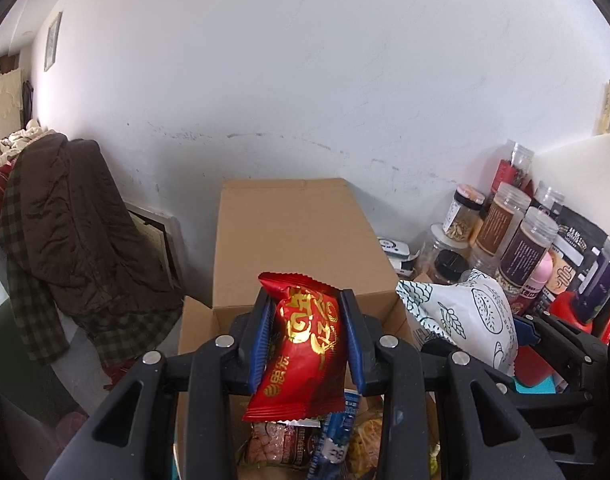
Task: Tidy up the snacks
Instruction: 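Lower both bags into the box and open both grippers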
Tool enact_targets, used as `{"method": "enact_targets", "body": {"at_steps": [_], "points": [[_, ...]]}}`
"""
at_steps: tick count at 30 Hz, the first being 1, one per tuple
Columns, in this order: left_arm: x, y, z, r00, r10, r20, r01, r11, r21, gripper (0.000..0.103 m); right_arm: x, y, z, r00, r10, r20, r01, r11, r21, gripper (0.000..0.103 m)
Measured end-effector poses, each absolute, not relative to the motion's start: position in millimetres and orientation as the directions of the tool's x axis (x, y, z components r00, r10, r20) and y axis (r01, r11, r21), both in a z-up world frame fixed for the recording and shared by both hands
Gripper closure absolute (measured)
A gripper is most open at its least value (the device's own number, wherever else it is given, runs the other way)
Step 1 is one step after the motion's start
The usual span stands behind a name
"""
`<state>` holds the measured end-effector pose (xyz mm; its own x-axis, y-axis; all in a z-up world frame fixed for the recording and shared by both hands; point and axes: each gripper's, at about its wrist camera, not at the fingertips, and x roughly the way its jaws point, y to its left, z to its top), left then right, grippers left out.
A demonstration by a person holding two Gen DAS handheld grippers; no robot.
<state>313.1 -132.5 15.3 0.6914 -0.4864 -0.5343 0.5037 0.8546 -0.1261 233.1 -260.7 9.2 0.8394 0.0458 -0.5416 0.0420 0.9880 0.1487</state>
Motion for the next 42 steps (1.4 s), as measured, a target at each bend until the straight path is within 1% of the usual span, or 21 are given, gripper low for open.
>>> {"method": "enact_targets", "body": {"at_steps": [7, 14, 19, 22, 25, 31, 35, 39, 42], "points": [[331.6, -148.4, -13.9, 0.650, -0.450, -0.612, 0.508, 0.856, -0.090, 0.071, 250.6, -269.4, -16.7, 0.791, 0.028, -0.611, 0.078, 0.986, 0.147, 0.037], [342.9, -156.0, -32.8, 0.615, -0.414, -0.671, 0.497, 0.864, -0.079, 0.071, 259.7, -274.4, -35.0, 0.751, 0.028, -0.660, 0.090, 0.985, 0.145, 0.037], [348.1, -158.7, -41.5, 0.611, -0.367, -0.701, 0.475, 0.879, -0.047, 0.071, 265.0, -274.1, -45.0, 0.722, 0.020, -0.692, 0.101, 0.986, 0.134, 0.036], [351.2, -160.0, -46.7, 0.598, -0.345, -0.724, 0.469, 0.883, -0.033, 0.070, 269.6, -275.9, -50.3, 0.704, 0.008, -0.710, 0.114, 0.986, 0.124, 0.035], [357.3, -159.4, -53.2, 0.567, -0.333, -0.754, 0.459, 0.887, -0.047, 0.070, 271.9, -278.3, -51.1, 0.691, 0.010, -0.722, 0.126, 0.983, 0.134, 0.034], [366.8, -161.8, -65.3, 0.520, -0.273, -0.809, 0.427, 0.904, -0.030, 0.070, 274.8, -277.8, -48.9, 0.669, -0.004, -0.743, 0.143, 0.982, 0.123, 0.031], [365.1, -161.8, -68.3, 0.519, -0.248, -0.818, 0.419, 0.908, -0.009, 0.069, 273.5, -275.9, -46.7, 0.671, -0.026, -0.741, 0.151, 0.983, 0.102, 0.023], [360.5, -160.9, -62.8, 0.534, -0.232, -0.813, 0.411, 0.912, 0.010, 0.069, 269.9, -273.2, -40.9, 0.670, -0.047, -0.741, 0.148, 0.986, 0.071, 0.023], [355.4, -158.9, -53.9, 0.543, -0.242, -0.804, 0.417, 0.909, 0.007, 0.069, 265.5, -272.1, -35.0, 0.675, -0.054, -0.736, 0.149, 0.987, 0.064, 0.023]]}}
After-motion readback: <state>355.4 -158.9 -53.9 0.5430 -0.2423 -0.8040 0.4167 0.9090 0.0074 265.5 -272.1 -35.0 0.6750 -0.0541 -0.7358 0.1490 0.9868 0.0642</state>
